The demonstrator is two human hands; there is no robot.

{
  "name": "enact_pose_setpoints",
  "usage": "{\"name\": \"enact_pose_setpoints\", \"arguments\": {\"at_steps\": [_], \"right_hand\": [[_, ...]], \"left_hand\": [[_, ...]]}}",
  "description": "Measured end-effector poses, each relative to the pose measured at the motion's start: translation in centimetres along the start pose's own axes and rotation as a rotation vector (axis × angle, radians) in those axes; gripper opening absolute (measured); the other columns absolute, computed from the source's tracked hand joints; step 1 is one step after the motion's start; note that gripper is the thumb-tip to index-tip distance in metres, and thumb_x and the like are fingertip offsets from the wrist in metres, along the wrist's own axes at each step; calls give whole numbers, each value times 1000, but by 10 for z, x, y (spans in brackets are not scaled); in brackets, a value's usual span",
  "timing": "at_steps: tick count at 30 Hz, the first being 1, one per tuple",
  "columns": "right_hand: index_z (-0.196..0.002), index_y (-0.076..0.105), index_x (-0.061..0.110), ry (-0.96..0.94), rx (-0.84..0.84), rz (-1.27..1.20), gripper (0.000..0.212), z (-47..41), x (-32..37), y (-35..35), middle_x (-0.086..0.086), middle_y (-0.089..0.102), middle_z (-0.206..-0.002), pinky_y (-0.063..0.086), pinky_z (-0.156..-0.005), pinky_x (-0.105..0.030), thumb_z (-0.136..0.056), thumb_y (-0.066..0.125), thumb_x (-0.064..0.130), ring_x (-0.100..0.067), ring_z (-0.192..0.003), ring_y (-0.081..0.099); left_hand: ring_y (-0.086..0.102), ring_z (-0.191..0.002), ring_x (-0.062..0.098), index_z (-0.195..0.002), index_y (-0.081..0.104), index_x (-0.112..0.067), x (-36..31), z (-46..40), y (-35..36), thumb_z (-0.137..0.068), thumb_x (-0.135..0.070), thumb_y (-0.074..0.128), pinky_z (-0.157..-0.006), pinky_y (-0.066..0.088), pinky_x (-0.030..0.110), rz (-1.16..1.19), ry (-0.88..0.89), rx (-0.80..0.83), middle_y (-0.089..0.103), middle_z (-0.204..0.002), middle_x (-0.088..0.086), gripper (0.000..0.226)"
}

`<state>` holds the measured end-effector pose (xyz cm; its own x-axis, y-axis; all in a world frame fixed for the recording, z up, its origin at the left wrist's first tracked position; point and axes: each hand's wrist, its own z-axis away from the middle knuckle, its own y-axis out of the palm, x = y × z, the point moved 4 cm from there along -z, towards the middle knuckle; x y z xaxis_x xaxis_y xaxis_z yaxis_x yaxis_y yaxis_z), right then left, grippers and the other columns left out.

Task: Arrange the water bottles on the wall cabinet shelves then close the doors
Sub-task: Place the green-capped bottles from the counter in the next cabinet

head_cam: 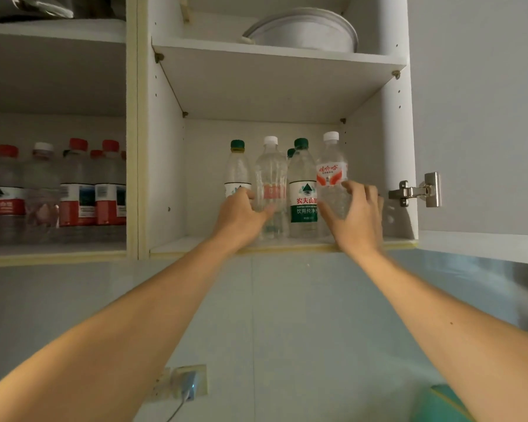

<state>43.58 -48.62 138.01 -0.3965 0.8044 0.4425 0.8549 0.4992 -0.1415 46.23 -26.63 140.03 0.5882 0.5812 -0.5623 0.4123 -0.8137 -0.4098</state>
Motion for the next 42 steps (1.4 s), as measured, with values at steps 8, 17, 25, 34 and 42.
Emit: {"name": "enact_pose_setpoints", "arguments": {"at_steps": [8, 17, 25, 34, 42], "right_hand": [[-101, 67, 2, -298, -12, -179, 21, 111, 52, 0, -13, 61, -102, 48, -88, -47, -86, 66, 18, -34, -99, 58], [-91, 70, 13, 6, 567, -202, 11, 278, 24, 38, 2, 64, -91, 50, -75, -27, -94, 66, 22, -13, -81, 62], [-95, 73, 15, 258, 831, -122, 9, 423, -9, 54, 2, 72, -93, 43, -71, -12, -94, 66, 19, -13, -80, 64], [-98, 73, 15, 494, 1128, -56, 11, 548, -57, 77, 2, 71, -96, 49, -76, -26, -94, 64, 18, -14, -83, 64], [-130, 62, 12, 716, 1393, 2, 41, 626, -101, 94, -4, 67, -119, 43, -78, -23, -95, 66, 33, -13, -97, 59]], "left_hand": [[61, -76, 5, -94, 65, -19, 25, 86, -38, -97, -38, 64, -65, 47, 16, 102, 314, -155, 67, -84, -7, 20], [63, -74, 11, -94, 67, -15, 133, 203, -24, -96, -43, 61, -69, 51, 29, 70, 128, 24, 68, -80, -5, 28], [62, -69, -2, -82, 63, -30, 248, 335, 29, -94, -44, 64, -63, 43, 16, -10, -231, 400, 66, -72, -14, 19], [64, -94, 16, -112, 66, -16, 336, 469, 73, -95, -41, 66, -84, 52, 31, -154, -580, 770, 68, -105, -1, 31], [60, -114, 16, -132, 58, -16, 371, 522, 104, -93, -30, 69, -97, 51, 31, -197, -744, 885, 62, -131, 1, 43]]}}
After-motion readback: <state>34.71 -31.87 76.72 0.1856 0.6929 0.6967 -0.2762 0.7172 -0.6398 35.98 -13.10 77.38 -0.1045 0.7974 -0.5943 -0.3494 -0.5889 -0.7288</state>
